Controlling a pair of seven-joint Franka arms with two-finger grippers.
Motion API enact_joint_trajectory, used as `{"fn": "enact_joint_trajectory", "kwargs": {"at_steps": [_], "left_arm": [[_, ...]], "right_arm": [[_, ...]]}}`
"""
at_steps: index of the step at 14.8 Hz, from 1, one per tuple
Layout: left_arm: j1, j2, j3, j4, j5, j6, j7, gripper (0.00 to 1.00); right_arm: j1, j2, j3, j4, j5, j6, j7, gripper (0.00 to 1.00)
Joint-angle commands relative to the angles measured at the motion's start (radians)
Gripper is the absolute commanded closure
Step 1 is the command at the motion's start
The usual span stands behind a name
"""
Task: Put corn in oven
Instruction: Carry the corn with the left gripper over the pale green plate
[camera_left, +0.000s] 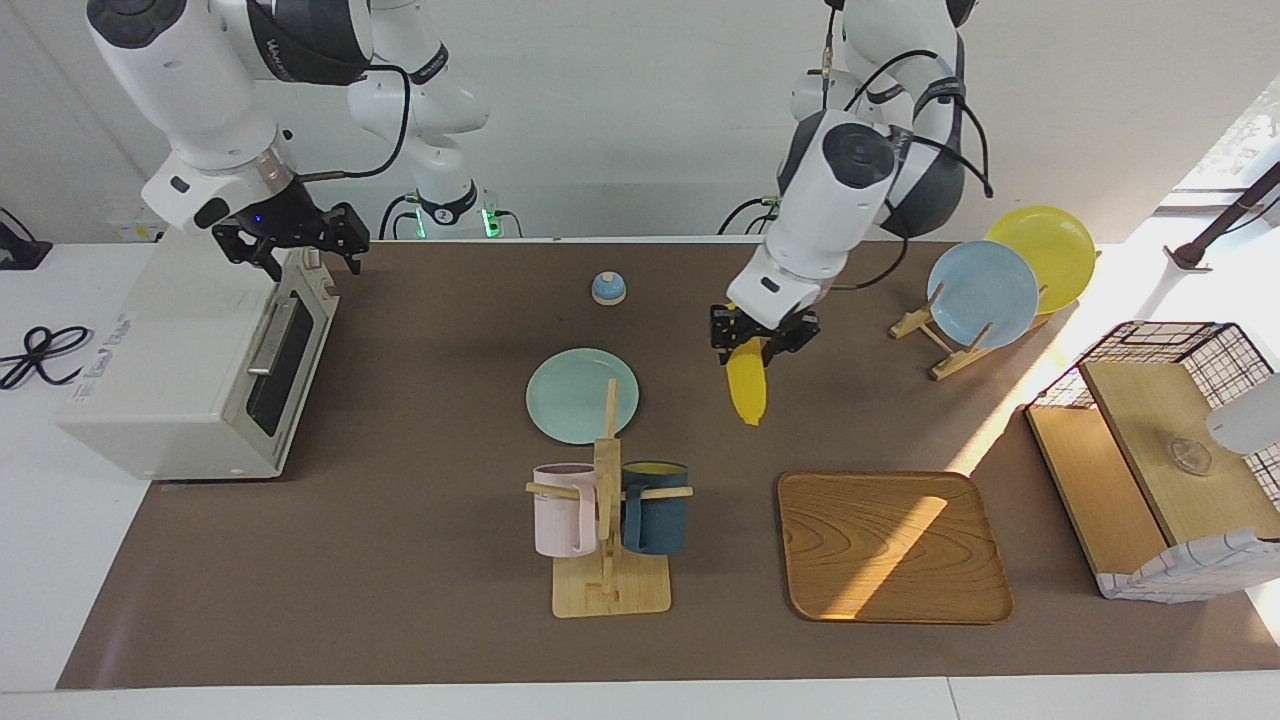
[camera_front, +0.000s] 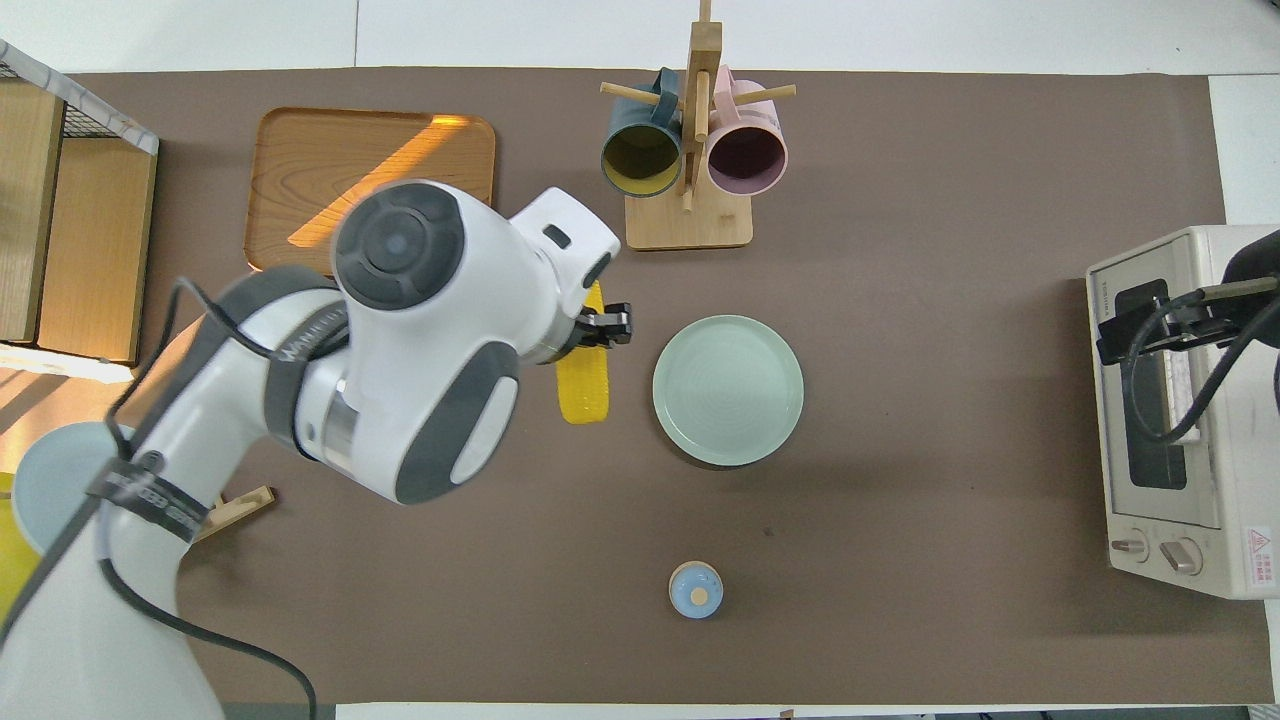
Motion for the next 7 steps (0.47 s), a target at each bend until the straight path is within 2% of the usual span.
{"fn": "enact_joint_trajectory", "kwargs": {"at_steps": [1,3,4,5,6,7], "left_arm": [[-0.111,-0.006,0.022,-0.09,-0.014,0.141,-0.086,1.0],[-0.159,0.054,0.023,-0.083,-0.014,0.227,-0.111,1.0],[-0.174,0.091,0.023,-0.074,-0.014,0.27,-0.119,1.0],[-0.185,0.123,0.023,-0.052,-0.014,0.297,-0.126,1.0],[-0.197,0.173,0.025,-0.01,-0.012,0.31,-0.142,1.0],[-0.21,0.219,0.026,0.039,-0.011,0.311,-0.157,1.0]], "right_arm": [[-0.006,-0.012,0.003,-0.008,0.024,-0.006,0.002,0.0],[-0.016,-0.027,0.001,-0.043,0.024,0.01,-0.001,0.0],[-0.019,-0.039,0.0,-0.074,0.024,0.039,-0.012,0.19],[-0.022,-0.044,-0.003,-0.085,0.024,0.043,-0.042,0.74],[-0.03,-0.046,-0.003,-0.088,0.024,0.047,-0.046,1.0],[-0.039,-0.049,-0.005,-0.096,0.024,0.049,-0.044,1.0]]}}
